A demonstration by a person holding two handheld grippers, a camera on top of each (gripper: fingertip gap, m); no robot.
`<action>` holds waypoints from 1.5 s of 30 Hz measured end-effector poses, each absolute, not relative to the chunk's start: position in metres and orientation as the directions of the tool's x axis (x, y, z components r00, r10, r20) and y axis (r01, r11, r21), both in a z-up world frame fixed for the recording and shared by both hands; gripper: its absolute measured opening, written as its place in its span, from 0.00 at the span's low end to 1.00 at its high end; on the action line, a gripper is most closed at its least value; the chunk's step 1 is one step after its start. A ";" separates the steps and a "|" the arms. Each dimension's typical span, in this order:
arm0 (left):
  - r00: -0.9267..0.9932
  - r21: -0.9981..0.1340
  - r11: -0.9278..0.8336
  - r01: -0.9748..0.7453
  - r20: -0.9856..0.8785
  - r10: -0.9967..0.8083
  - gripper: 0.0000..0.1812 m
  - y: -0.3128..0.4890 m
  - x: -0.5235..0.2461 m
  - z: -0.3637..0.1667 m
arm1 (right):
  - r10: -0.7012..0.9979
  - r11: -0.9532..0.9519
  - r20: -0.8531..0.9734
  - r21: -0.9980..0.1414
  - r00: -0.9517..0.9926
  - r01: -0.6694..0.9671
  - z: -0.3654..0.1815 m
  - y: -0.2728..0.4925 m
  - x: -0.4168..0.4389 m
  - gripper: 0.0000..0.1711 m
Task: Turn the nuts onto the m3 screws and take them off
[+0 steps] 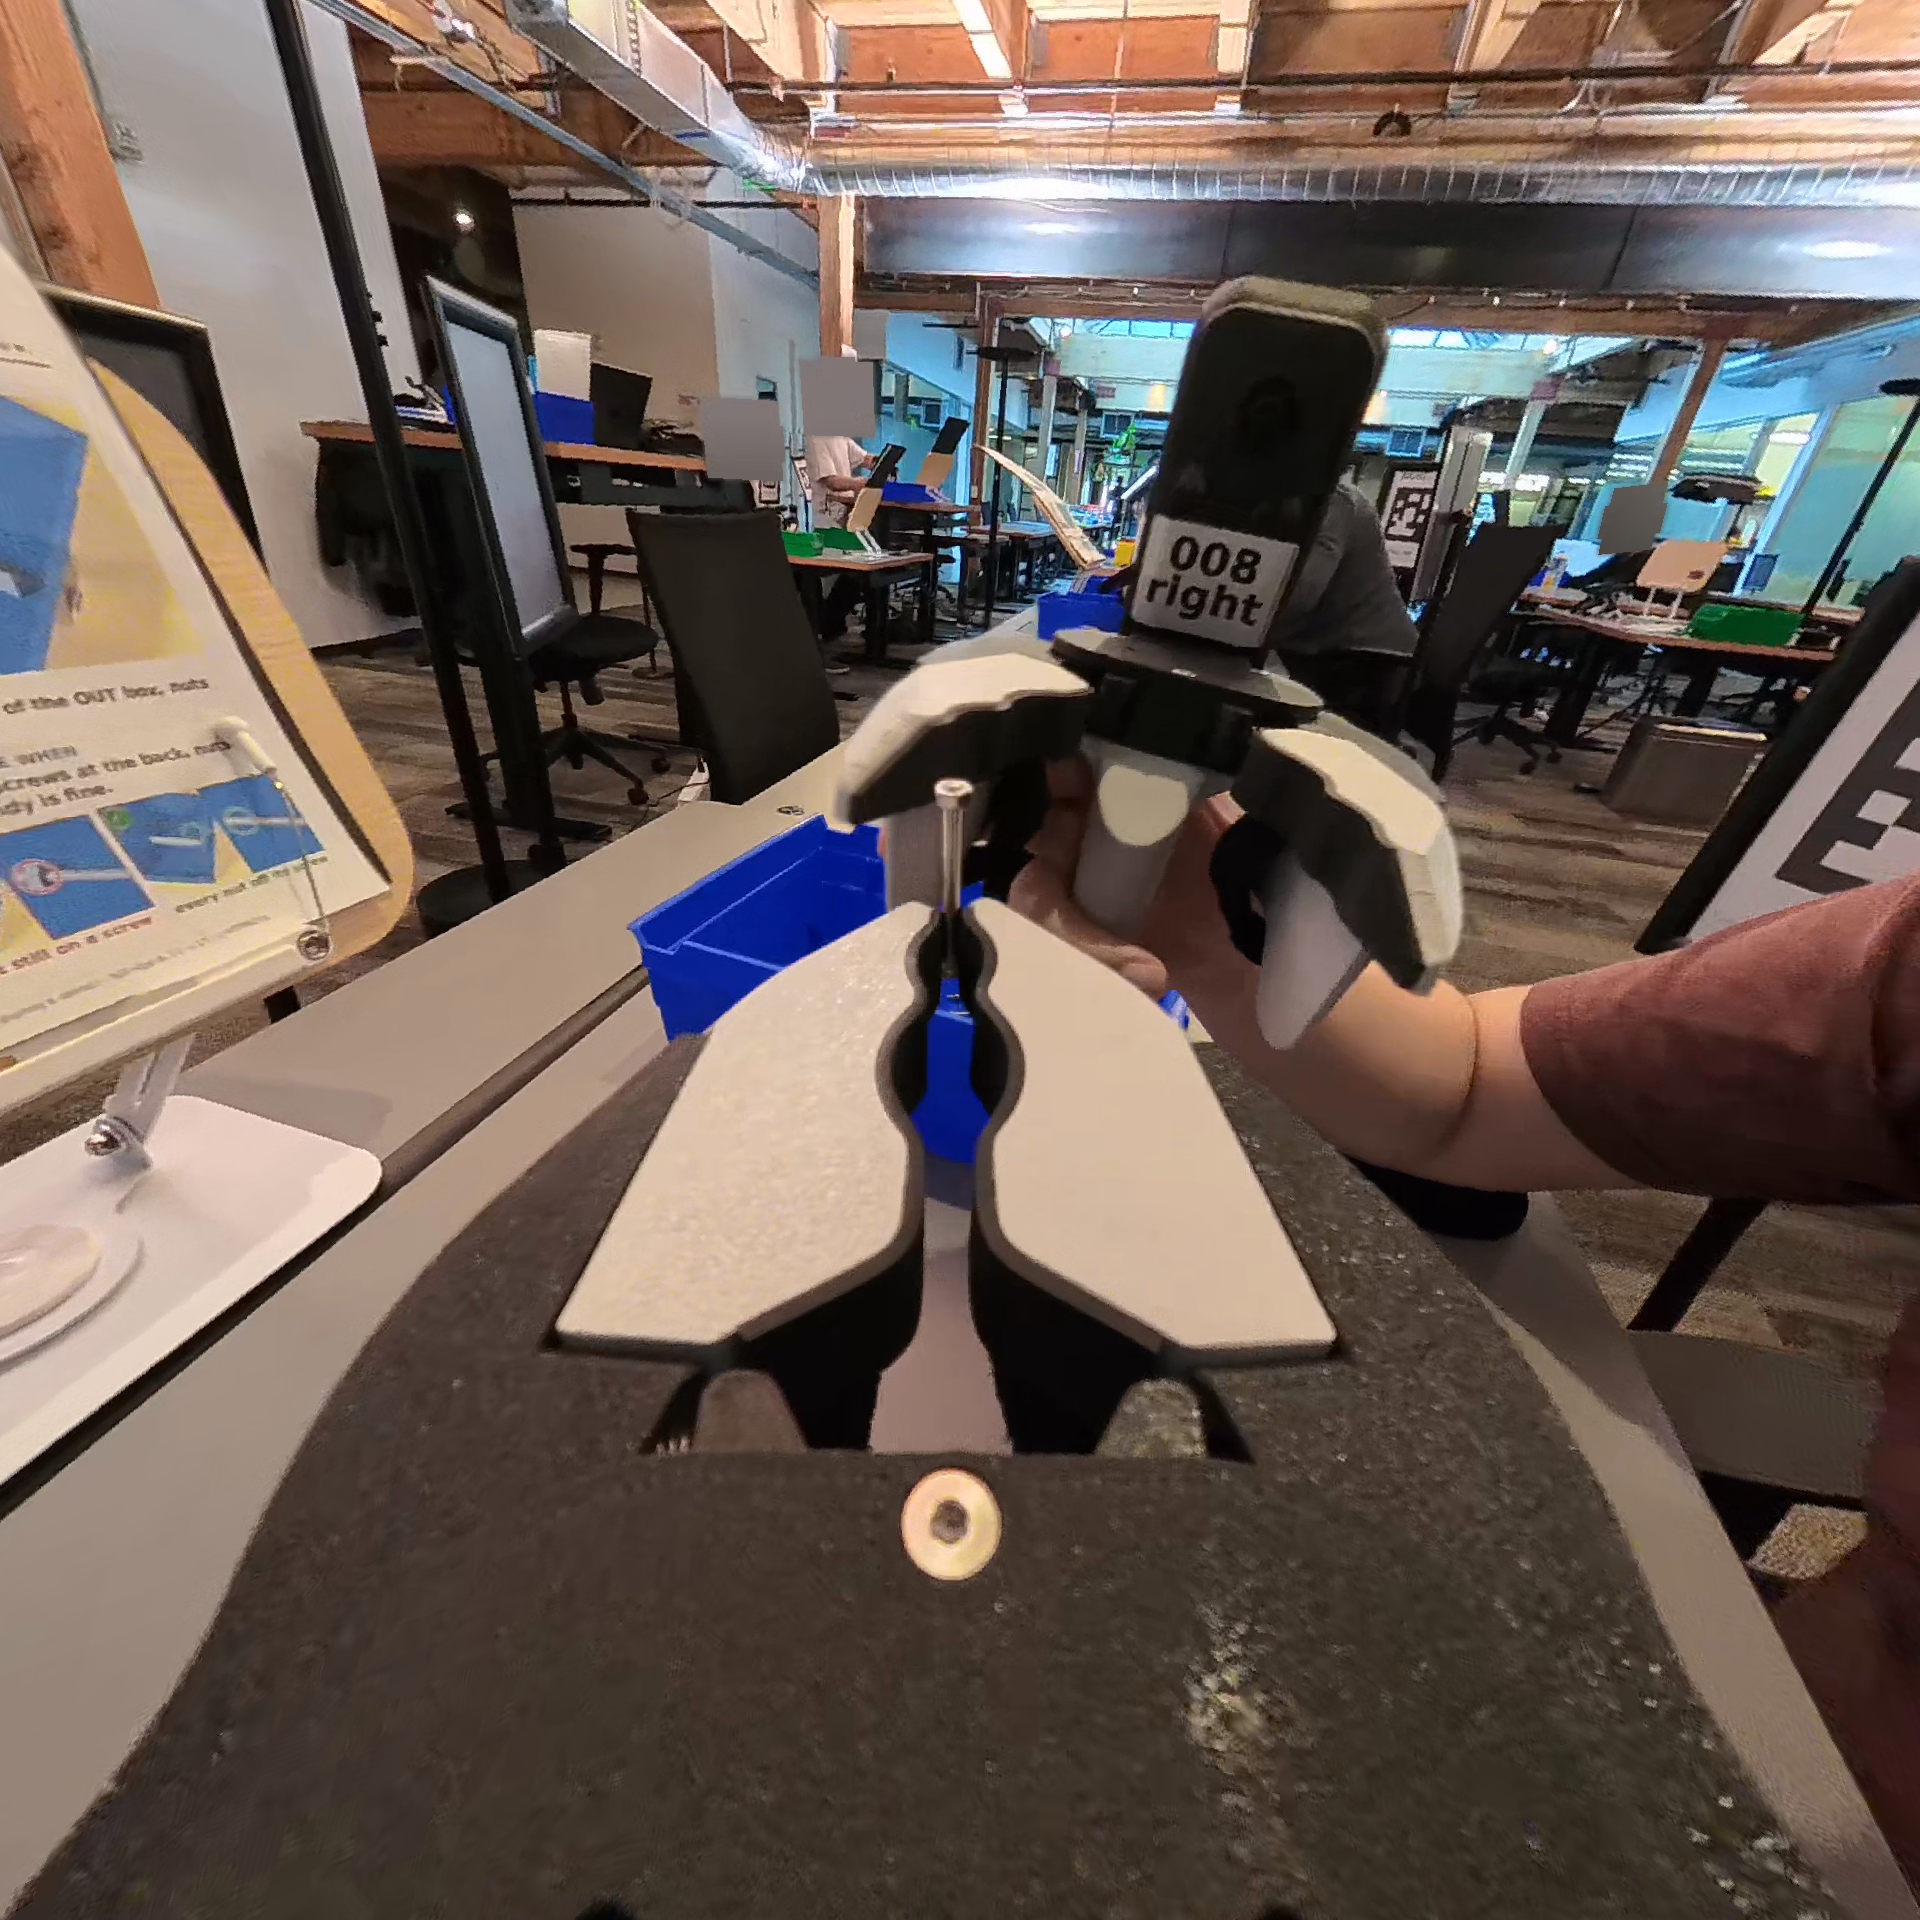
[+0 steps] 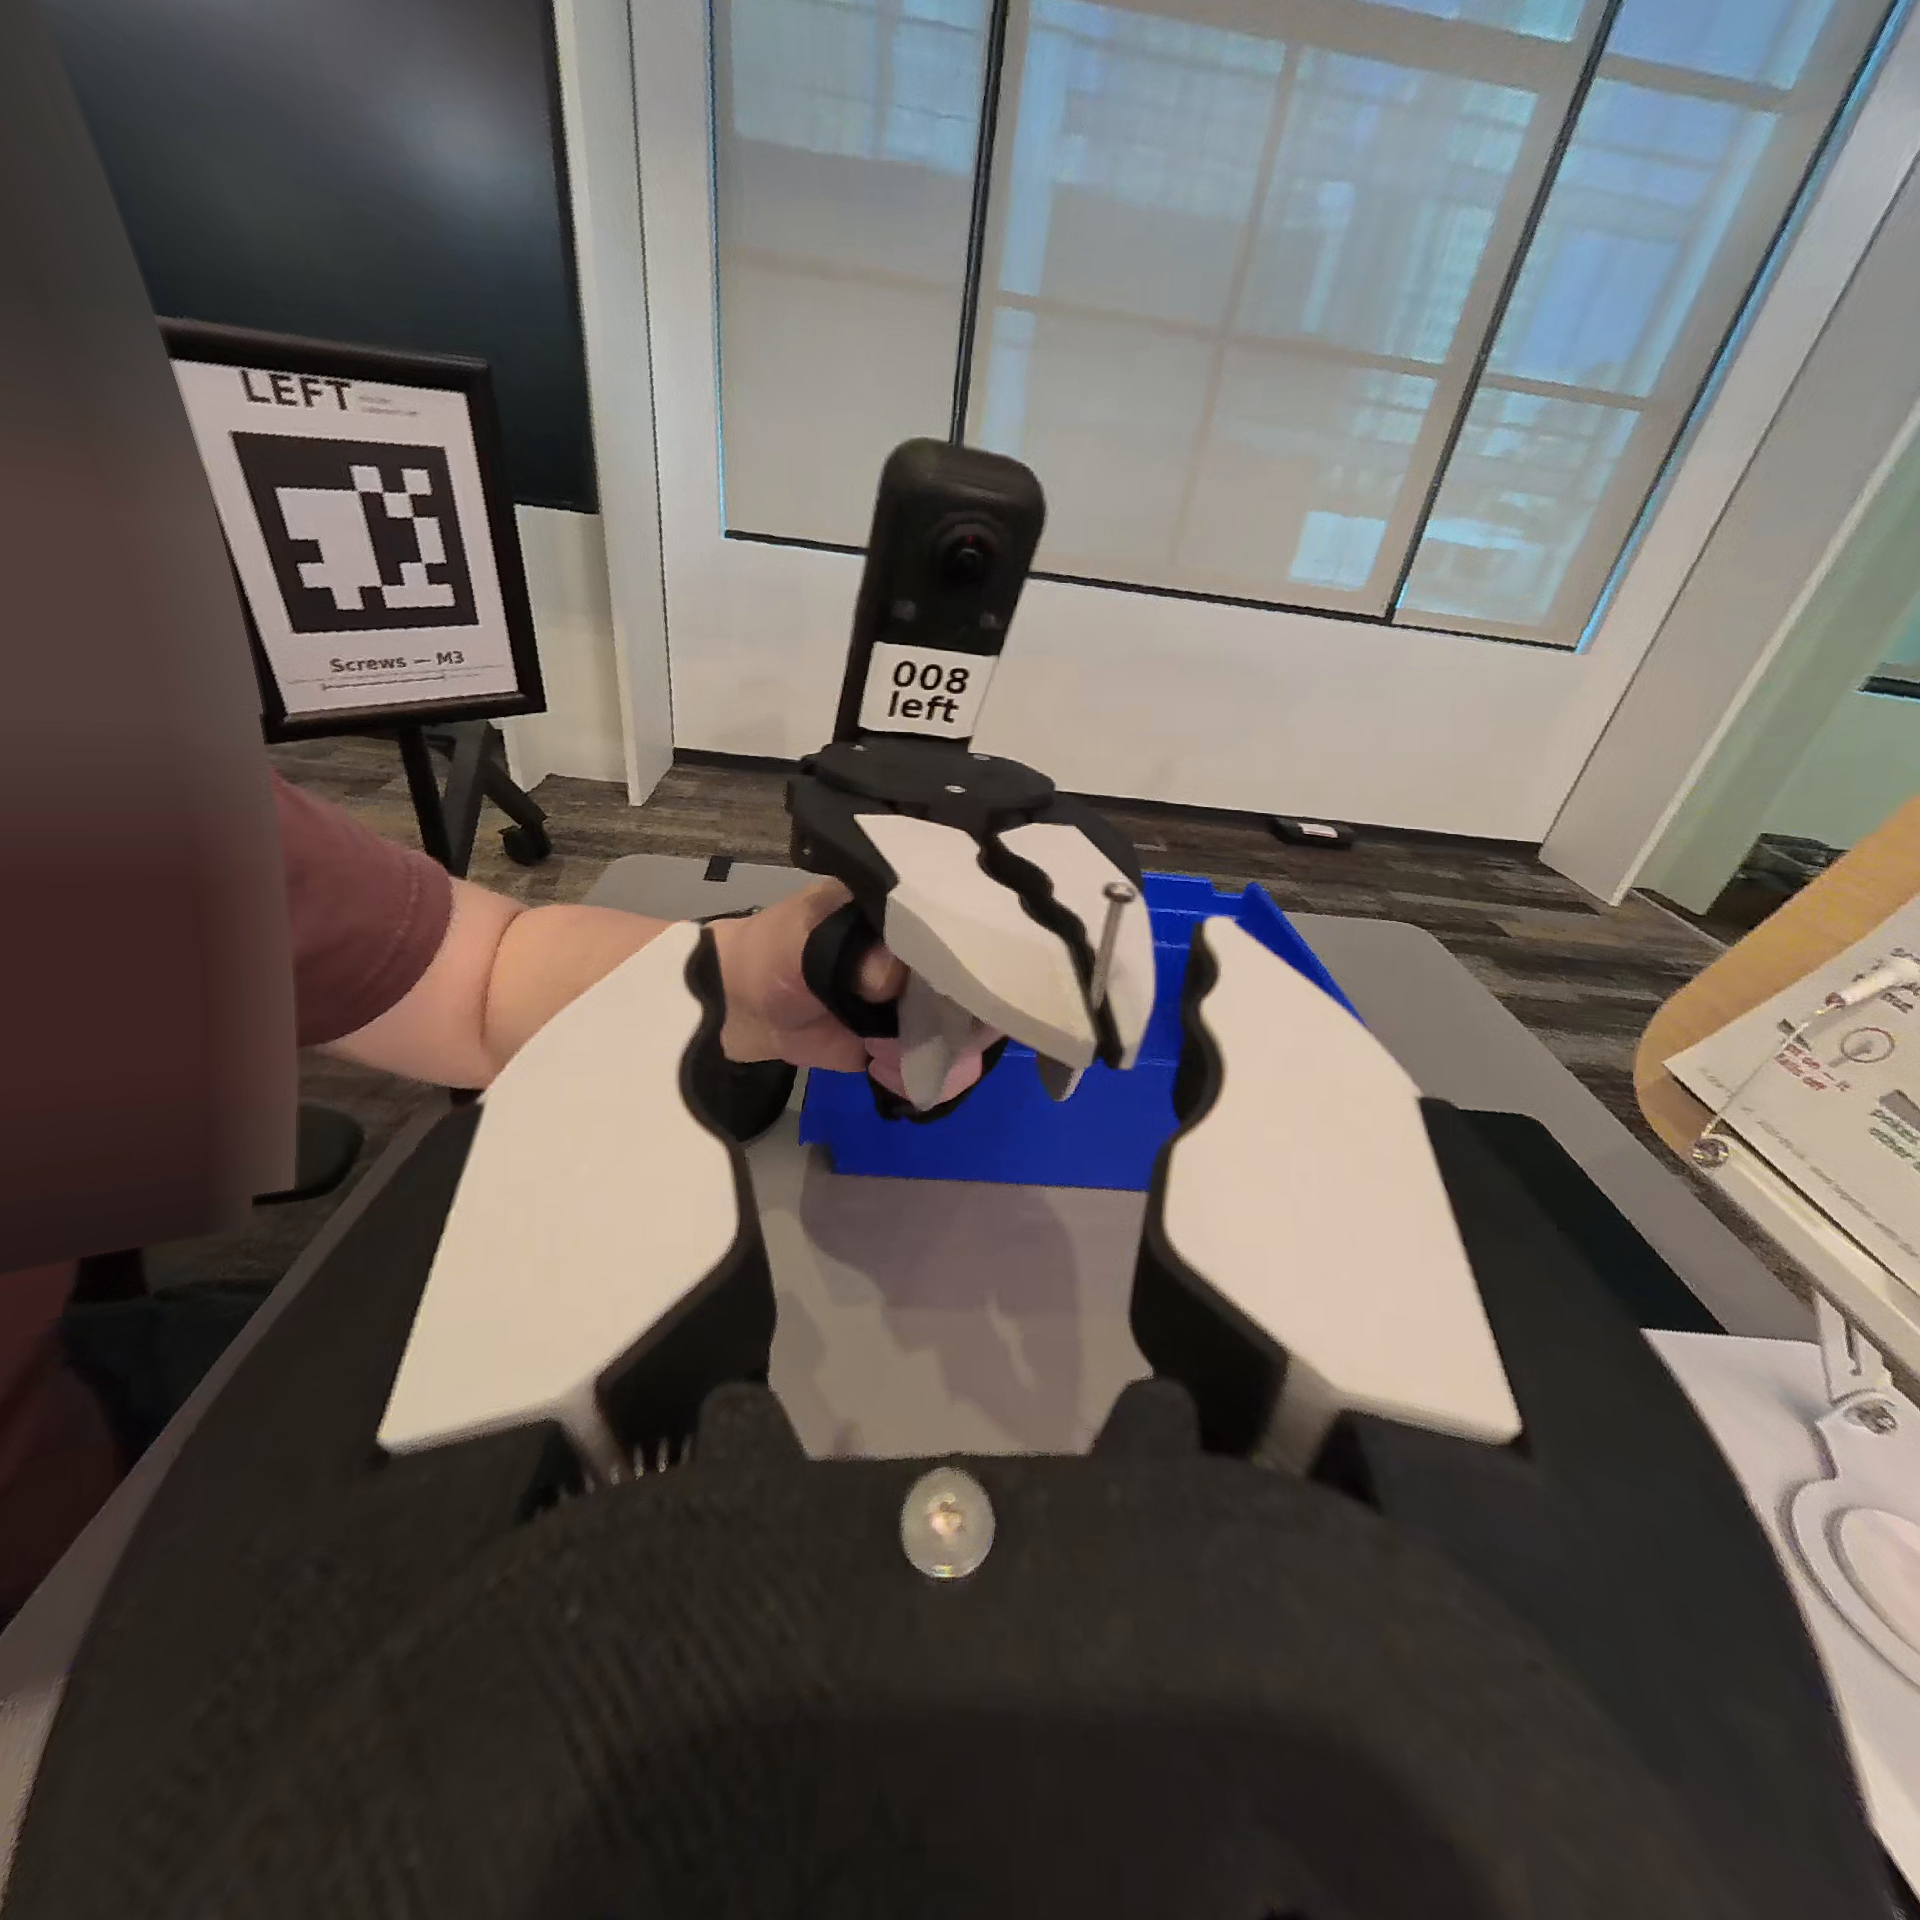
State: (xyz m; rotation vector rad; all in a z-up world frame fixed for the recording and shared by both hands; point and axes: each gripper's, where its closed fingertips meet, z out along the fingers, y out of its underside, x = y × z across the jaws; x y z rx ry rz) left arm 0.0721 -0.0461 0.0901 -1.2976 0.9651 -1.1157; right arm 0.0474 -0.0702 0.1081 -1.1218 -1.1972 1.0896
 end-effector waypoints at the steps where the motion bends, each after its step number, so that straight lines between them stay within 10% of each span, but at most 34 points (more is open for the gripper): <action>1: 0.214 -0.997 -0.037 0.070 0.052 -0.975 0.01 -0.050 0.074 0.091 | 0.990 0.125 0.122 -0.992 0.067 -0.036 0.110 -0.072 0.046 0.50; 45: 0.110 -0.998 -0.045 -0.033 0.041 -0.993 0.01 -0.090 0.097 0.090 | 0.998 0.067 0.067 -0.995 -0.006 -0.071 0.116 -0.111 0.034 0.52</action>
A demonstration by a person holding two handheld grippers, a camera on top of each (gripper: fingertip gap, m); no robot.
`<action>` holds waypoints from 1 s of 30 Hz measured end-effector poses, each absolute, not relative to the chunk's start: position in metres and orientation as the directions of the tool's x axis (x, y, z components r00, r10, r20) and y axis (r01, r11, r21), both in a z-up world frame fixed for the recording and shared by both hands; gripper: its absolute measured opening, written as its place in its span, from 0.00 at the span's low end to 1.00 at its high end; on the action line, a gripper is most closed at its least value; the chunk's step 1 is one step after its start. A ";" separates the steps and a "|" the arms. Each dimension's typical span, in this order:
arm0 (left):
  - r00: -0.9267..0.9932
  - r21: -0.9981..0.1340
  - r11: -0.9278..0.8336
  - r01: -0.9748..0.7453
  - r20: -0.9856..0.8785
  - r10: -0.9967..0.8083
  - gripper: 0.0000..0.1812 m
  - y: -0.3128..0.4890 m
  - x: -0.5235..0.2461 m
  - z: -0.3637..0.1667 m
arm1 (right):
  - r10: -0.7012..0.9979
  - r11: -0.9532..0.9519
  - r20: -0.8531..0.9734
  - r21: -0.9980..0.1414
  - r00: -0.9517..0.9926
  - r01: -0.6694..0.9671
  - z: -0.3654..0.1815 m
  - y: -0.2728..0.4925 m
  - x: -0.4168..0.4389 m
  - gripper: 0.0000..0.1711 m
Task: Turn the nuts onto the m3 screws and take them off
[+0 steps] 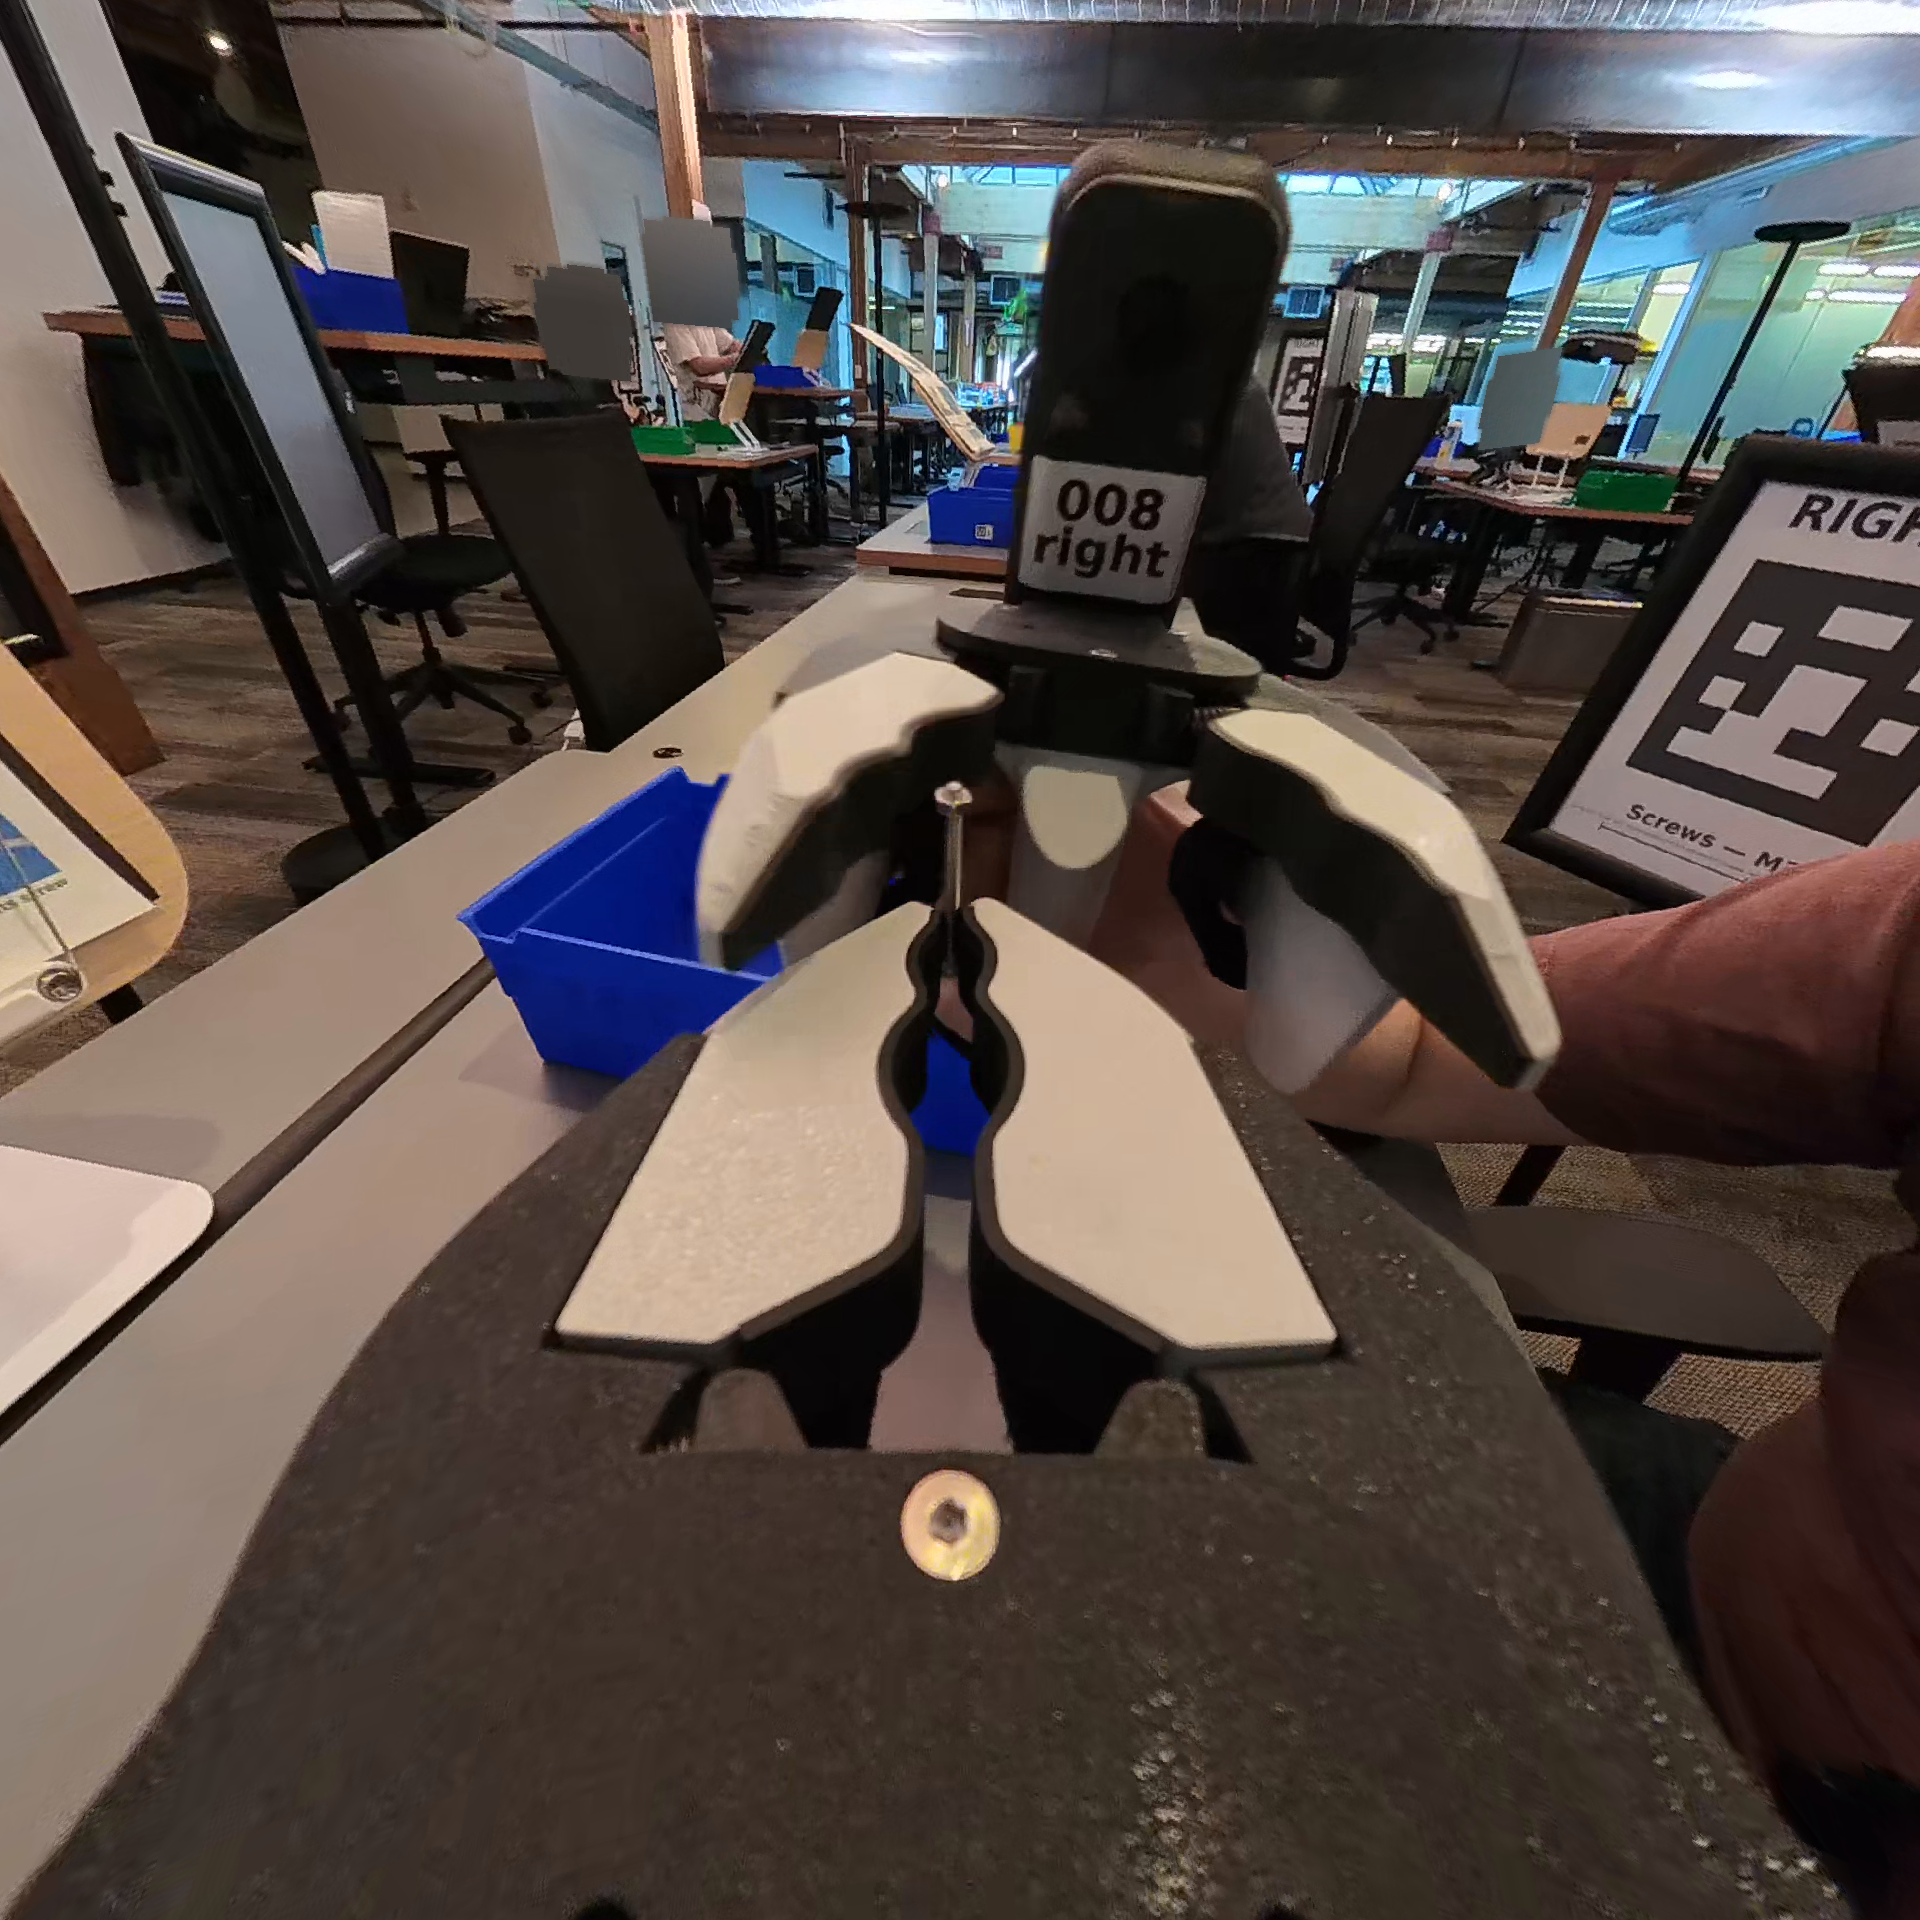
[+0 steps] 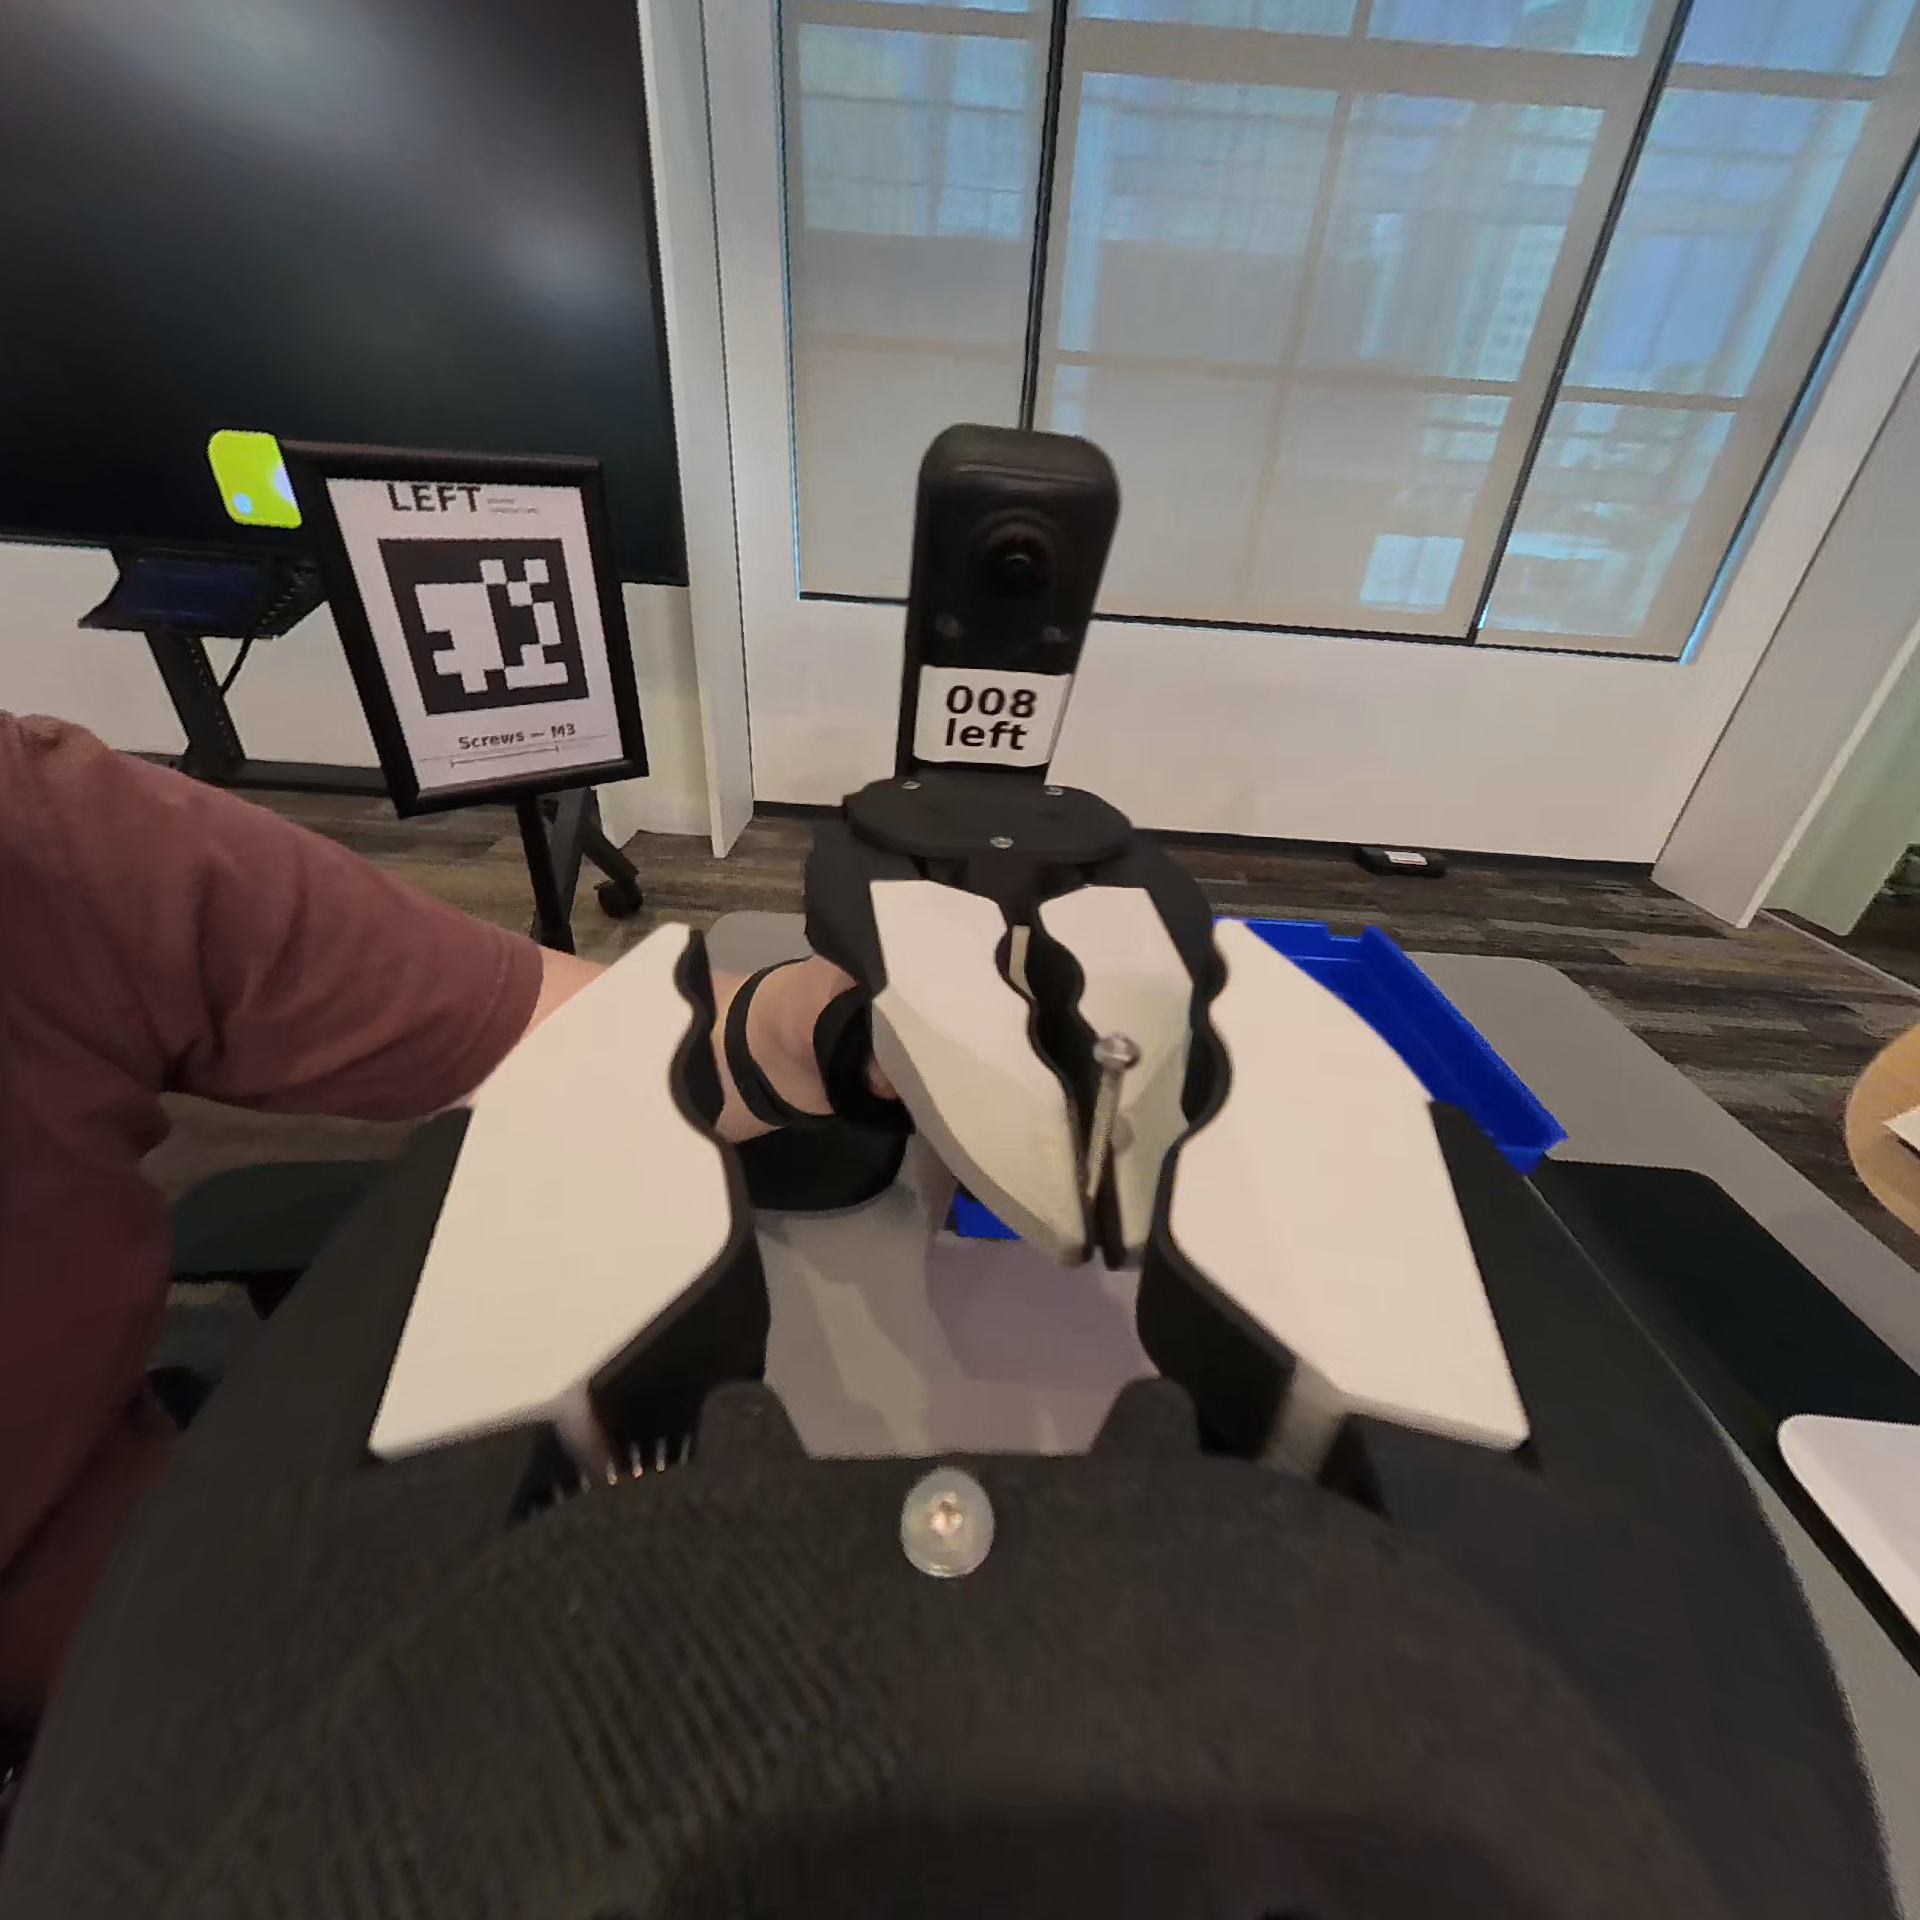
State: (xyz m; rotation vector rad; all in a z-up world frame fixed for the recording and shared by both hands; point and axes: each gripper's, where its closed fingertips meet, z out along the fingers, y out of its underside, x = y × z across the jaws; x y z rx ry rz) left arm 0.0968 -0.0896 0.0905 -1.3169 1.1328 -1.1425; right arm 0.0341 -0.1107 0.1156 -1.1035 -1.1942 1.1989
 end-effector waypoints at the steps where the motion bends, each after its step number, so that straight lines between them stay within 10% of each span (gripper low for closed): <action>1: 0.118 -0.998 -0.044 -0.036 0.040 -0.992 0.01 -0.088 0.096 0.091 | 0.997 0.078 0.079 -0.995 -0.018 -0.057 0.114 -0.113 0.034 0.51; 30: 0.169 -0.999 -0.053 0.007 0.053 -0.984 0.01 -0.071 0.078 0.100 | 0.974 0.216 0.216 -0.976 0.072 0.018 0.116 -0.105 0.052 0.49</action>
